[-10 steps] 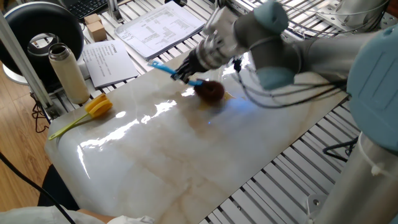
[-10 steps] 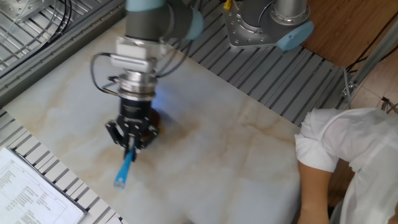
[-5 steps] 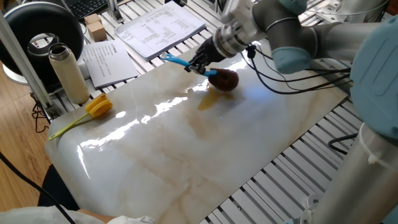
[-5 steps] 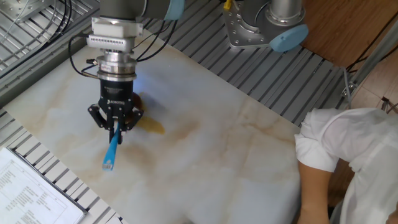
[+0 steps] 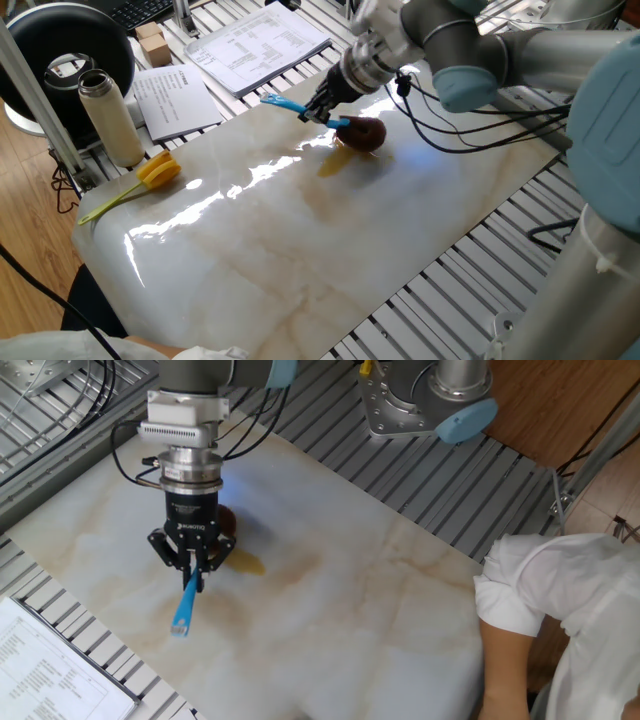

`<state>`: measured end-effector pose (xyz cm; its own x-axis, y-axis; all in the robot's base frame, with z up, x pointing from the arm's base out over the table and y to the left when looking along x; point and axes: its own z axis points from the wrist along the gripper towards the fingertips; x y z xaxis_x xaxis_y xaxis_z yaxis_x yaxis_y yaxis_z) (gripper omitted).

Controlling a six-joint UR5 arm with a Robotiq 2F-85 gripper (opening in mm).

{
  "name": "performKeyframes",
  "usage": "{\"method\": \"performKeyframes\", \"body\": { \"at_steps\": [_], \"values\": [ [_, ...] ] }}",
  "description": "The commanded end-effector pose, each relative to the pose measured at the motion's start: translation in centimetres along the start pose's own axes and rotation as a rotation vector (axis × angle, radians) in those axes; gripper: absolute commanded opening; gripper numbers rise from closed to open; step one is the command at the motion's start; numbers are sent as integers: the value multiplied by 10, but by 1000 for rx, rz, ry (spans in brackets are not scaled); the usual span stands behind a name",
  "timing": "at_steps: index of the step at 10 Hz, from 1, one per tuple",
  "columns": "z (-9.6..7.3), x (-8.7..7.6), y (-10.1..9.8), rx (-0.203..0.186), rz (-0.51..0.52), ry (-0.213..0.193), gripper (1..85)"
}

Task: Scrub the table with a brush

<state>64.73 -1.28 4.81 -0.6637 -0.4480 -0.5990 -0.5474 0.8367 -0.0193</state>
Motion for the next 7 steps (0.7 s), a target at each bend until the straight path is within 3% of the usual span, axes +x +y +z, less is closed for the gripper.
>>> {"method": "performKeyframes", "body": {
  "at_steps": [1, 2, 3, 5, 7],
  "values": [
    [2, -3, -9, 44, 20, 35, 13],
    [2, -7, -16, 69, -7, 21, 13],
    [2, -17, -17, 75, -8, -18, 13],
    [22, -33, -8, 69, 31, -74, 13],
    [39, -45, 5, 93, 70, -112, 13]
  ]
}}
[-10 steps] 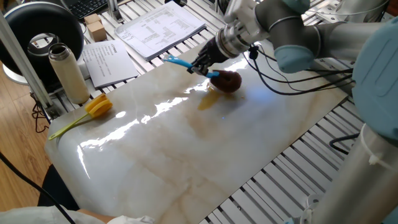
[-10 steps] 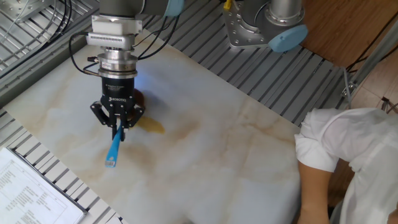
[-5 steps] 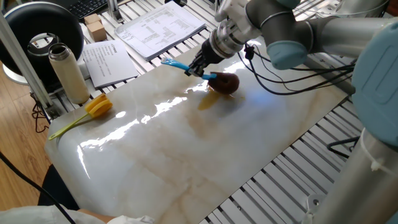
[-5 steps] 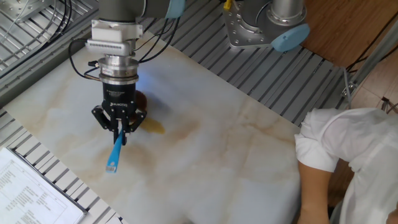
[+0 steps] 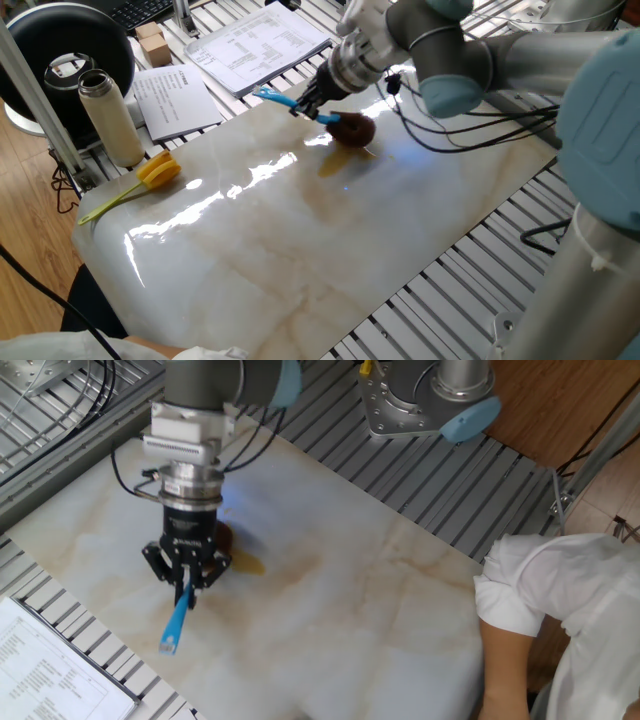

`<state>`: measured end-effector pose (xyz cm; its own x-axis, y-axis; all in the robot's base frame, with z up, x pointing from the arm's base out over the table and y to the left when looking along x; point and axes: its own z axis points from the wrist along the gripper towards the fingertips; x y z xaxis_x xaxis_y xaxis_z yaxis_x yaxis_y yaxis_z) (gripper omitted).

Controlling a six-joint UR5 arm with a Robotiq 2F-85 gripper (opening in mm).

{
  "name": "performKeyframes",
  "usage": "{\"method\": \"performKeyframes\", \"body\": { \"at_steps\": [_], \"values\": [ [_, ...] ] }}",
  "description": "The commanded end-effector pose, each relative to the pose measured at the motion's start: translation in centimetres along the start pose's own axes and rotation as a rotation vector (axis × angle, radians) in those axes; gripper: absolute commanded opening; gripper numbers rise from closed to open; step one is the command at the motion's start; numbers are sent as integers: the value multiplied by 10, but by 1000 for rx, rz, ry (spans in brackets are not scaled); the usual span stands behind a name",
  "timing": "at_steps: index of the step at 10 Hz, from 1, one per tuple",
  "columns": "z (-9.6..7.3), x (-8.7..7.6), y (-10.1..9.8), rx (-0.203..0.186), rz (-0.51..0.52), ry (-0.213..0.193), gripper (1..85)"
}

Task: Scrub the table with a brush

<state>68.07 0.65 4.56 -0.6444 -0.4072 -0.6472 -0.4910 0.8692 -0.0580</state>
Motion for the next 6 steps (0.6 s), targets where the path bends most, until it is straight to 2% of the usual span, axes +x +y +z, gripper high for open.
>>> {"method": "performKeyframes", "body": {
  "at_steps": [1, 3, 4, 6],
  "values": [
    [15, -17, 14, 27, 61, -53, 13],
    [15, -16, 22, 56, 72, -40, 13],
    [15, -14, 18, 62, 68, -42, 13],
    [7, -3, 3, 29, 40, -63, 13]
  ]
}}
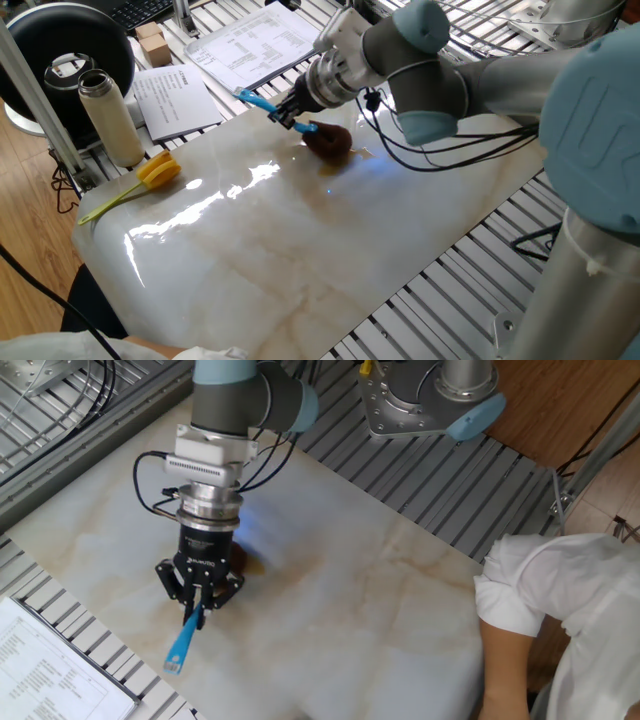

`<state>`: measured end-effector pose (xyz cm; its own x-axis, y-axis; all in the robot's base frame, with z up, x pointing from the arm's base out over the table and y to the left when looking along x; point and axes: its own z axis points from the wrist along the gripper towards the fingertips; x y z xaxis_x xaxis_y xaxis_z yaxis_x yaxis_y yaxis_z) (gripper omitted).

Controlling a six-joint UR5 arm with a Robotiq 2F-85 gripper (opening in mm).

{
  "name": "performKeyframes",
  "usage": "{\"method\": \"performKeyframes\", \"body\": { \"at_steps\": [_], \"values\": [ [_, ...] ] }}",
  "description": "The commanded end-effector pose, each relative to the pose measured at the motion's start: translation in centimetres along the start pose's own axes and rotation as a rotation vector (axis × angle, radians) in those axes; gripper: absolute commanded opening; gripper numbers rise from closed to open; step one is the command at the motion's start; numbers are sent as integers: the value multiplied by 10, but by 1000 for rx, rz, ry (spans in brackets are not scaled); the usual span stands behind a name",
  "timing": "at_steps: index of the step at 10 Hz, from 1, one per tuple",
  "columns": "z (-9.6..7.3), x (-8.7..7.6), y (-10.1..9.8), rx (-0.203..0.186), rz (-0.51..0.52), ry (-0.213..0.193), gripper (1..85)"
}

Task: Scrub the table with a brush

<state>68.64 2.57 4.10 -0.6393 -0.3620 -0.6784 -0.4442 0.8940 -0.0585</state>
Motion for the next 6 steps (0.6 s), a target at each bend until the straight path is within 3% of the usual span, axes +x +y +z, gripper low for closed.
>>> {"method": "performKeyframes", "body": {
  "at_steps": [1, 3, 4, 6],
  "values": [
    [-11, 17, -22, -18, -22, -26, 13],
    [-22, 41, -41, -50, -57, -40, 13],
    [-26, 45, -33, -79, -25, -51, 13],
    [-25, 46, -11, -55, 17, -54, 13]
  ]
}}
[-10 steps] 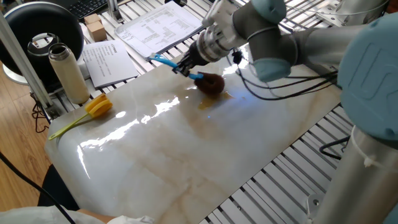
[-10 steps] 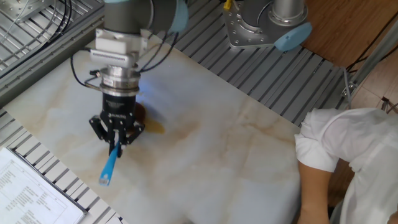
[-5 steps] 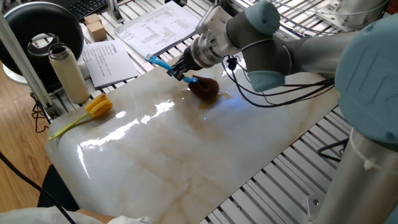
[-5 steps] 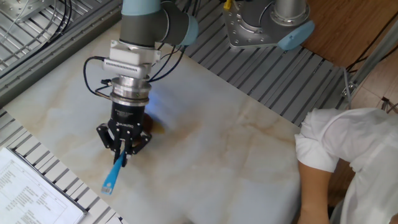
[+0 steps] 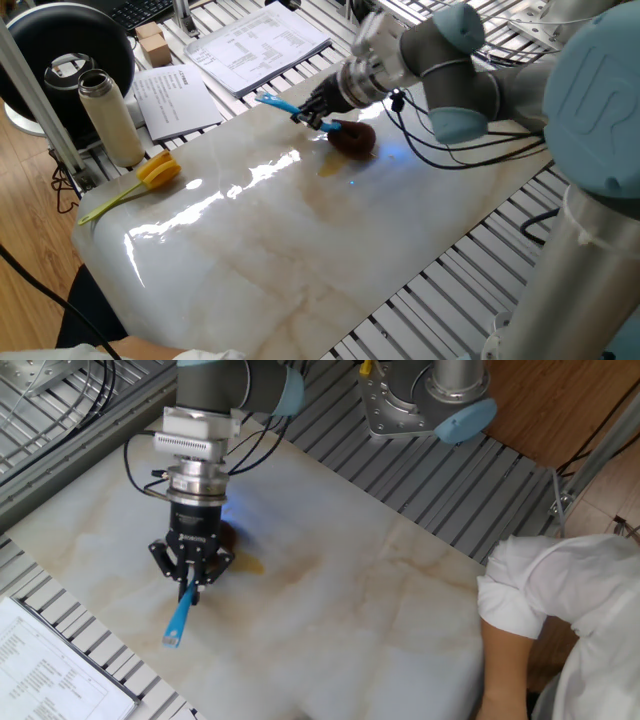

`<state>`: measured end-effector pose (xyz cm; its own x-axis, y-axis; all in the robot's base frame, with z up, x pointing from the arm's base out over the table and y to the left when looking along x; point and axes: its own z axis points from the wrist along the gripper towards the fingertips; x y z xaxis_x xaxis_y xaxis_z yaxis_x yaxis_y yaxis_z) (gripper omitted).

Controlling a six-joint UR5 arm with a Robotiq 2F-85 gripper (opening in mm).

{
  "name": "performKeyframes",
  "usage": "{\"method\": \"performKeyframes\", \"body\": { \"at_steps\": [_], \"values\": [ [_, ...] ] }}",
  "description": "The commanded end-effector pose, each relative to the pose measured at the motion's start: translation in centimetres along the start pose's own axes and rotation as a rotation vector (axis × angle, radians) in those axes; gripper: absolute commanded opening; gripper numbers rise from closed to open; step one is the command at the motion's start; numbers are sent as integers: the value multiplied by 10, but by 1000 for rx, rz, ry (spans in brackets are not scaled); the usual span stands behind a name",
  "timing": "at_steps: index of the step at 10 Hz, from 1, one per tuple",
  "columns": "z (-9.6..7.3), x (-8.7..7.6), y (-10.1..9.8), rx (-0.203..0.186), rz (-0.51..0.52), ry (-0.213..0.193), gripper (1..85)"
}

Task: Scrub the table with a brush

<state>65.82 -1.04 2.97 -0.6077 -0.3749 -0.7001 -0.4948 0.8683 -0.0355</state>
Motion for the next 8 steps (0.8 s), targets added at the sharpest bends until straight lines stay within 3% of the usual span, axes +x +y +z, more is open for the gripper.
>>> {"method": "performKeyframes", "body": {
  "at_steps": [1, 3, 5, 6, 8],
  "values": [
    [1, 0, 22, 11, 68, -37, 13],
    [12, -21, 45, 33, 121, -48, 13],
    [17, -48, 57, 94, 140, -23, 13],
    [14, -51, 49, 112, 107, -3, 13],
    [1, -29, 26, 48, 63, -6, 13]
  ]
}}
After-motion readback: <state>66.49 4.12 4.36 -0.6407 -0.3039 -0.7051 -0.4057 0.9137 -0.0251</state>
